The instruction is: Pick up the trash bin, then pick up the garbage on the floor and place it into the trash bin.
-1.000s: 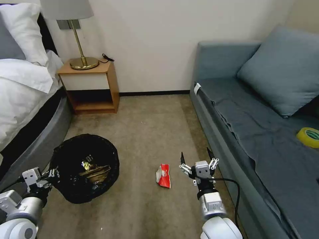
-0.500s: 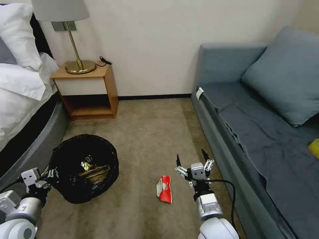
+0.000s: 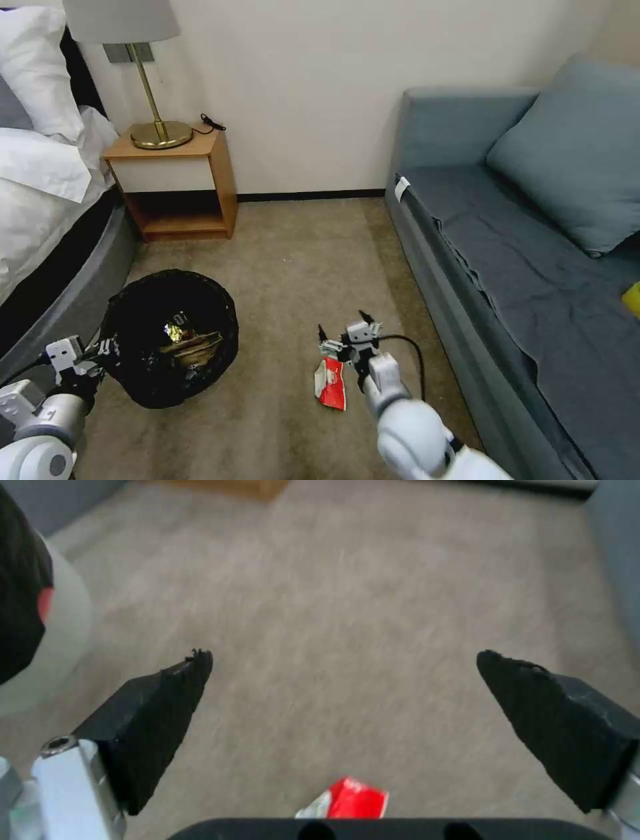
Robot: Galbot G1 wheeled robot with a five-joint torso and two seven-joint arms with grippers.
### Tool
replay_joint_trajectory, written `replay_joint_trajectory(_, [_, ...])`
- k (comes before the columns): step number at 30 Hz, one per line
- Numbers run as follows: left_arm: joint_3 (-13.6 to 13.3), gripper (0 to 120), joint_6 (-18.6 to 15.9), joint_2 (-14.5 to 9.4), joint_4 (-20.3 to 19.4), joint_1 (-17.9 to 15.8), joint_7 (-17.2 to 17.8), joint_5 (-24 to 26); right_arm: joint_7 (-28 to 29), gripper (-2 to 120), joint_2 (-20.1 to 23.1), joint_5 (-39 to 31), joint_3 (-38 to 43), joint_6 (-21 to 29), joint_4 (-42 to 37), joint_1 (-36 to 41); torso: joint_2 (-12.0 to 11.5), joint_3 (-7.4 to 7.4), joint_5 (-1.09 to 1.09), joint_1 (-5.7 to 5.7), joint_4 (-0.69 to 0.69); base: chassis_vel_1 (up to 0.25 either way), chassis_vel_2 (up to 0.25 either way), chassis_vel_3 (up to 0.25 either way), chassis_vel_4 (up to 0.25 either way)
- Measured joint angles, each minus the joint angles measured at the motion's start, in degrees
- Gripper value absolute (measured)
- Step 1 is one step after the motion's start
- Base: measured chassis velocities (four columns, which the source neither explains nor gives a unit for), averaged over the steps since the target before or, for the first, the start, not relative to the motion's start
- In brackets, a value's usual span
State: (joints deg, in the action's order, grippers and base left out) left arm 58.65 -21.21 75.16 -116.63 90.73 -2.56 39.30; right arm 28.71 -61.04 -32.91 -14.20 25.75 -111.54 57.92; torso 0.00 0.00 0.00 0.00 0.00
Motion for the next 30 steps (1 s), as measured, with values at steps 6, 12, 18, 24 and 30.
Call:
replay_joint_trajectory(6, [-0.2,4,0.5,-0.1,1.2,-0.3,-0.3,0.0,6.4,100,-1.7,-21.0,-6.1,7.8,6.1,-13.3,0.0,0.00,0.00,0.00,0.00,0.000,0.000,0.000,0.000])
replay_joint_trajectory(12, [0.1,4,1.0,-0.4,2.4,-0.9,-0.4,0.0,12.4,100,-8.7,-38.4,-9.4,15.1,18.9,-23.4,0.0,0.00,-0.01,0.00,0.02,0.000,0.000,0.000,0.000])
replay_joint_trajectory(18, [1.5,4,1.0,-1.0,2.5,-1.4,-0.6,1.0,17.3,100,-12.6,-44.5,-9.9,16.4,29.1,-24.2,0.0,0.00,0.00,0.00,0.00,0.000,0.000,0.000,0.000])
replay_joint_trajectory(24, [2.1,4,1.1,-1.5,3.3,-1.2,-0.7,1.5,15.7,100,-13.0,-42.7,-9.3,17.0,34.5,-22.6,0.0,0.00,0.00,0.00,0.00,0.000,0.000,0.000,0.000])
replay_joint_trajectory(30, [2.3,4,1.3,-1.8,3.8,-1.1,-0.7,1.6,13.8,100,-13.4,-40.3,-8.7,17.0,37.3,-21.8,0.0,0.00,0.00,0.00,0.00,0.000,0.000,0.000,0.000])
